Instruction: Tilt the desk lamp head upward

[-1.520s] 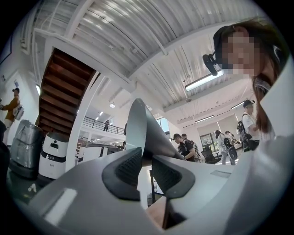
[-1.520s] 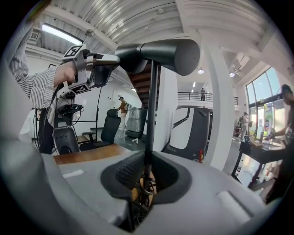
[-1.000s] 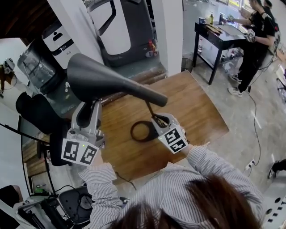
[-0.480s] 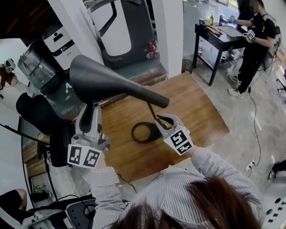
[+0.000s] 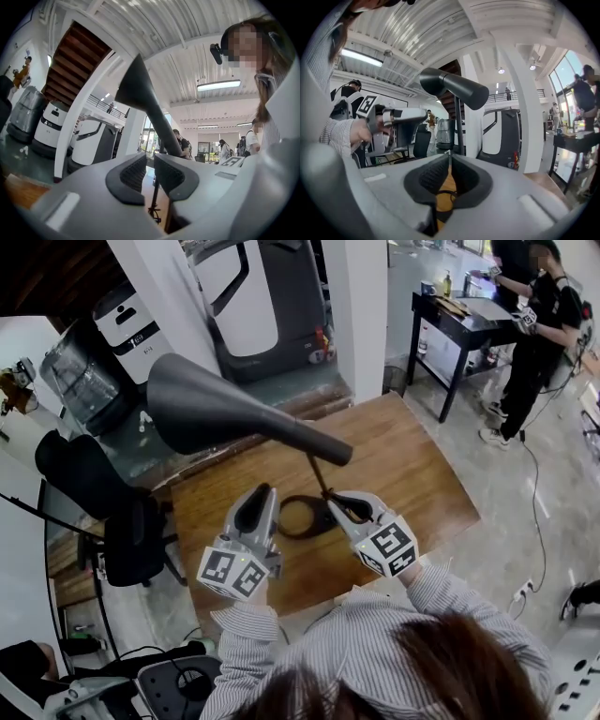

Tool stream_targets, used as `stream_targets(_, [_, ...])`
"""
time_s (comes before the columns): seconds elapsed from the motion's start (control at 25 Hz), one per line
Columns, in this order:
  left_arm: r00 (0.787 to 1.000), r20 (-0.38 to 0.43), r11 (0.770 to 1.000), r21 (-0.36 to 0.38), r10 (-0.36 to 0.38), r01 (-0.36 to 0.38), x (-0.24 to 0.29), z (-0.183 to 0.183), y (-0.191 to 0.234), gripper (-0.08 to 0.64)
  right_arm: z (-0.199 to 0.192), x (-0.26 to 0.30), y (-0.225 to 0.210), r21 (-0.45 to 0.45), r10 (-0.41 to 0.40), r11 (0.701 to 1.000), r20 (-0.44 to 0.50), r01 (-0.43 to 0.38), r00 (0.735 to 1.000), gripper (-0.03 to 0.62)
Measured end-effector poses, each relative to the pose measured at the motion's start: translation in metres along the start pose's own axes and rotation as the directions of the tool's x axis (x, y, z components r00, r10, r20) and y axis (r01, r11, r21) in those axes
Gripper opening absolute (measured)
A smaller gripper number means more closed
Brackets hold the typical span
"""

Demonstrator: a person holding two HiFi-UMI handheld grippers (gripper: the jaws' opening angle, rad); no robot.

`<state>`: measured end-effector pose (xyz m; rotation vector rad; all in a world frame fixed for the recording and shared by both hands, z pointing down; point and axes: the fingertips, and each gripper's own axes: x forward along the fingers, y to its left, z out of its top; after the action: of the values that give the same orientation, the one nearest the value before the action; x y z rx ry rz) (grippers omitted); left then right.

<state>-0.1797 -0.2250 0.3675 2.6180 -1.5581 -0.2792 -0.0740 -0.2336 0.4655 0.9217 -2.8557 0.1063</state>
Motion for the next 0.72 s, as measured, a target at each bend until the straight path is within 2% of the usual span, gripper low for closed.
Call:
stream_targets(0.12, [0.998,-0.036,0.998,-0.045,-0.043,0.042,0.004,-0.034,-0.02,0.017,0.001,-0.009,0.0,0.032,-0.013,0.999,0.018,0.012,1.0,0.011])
stream_targets(0.24, [0.994,-0.06,0.991,-0.097,-0.094,0.088,0.008,-0.057,-0.037,0.005,0.0,-0.016,-0.002,0.057,-0.022,0.998,0.022,0.021,1.0,0.004])
stream_targets(0.4, [0.984,-0.113,0.985,-0.116,-0.139,0.126,0.013,-0.084,-0.062,0.005,-0.001,-0.022,-0.002,0.069,-0.013,0.998,0.014,0.012,1.0,0.002])
stream_targets(0.56, [0.973,-0.168,0.981,-0.14,-0.158,0.135,0.012,-0.106,-0.075,0.005,0.004,-0.026,0.004,0.07,0.001,0.998,0.026,-0.002,1.0,0.001])
stream_targets(0.72, [0.971,-0.179,0.977,-0.174,-0.159,0.127,0.011,-0.117,-0.08,0.005,-0.001,-0.027,0.008,0.094,0.016,0.995,0.027,-0.018,1.0,0.0])
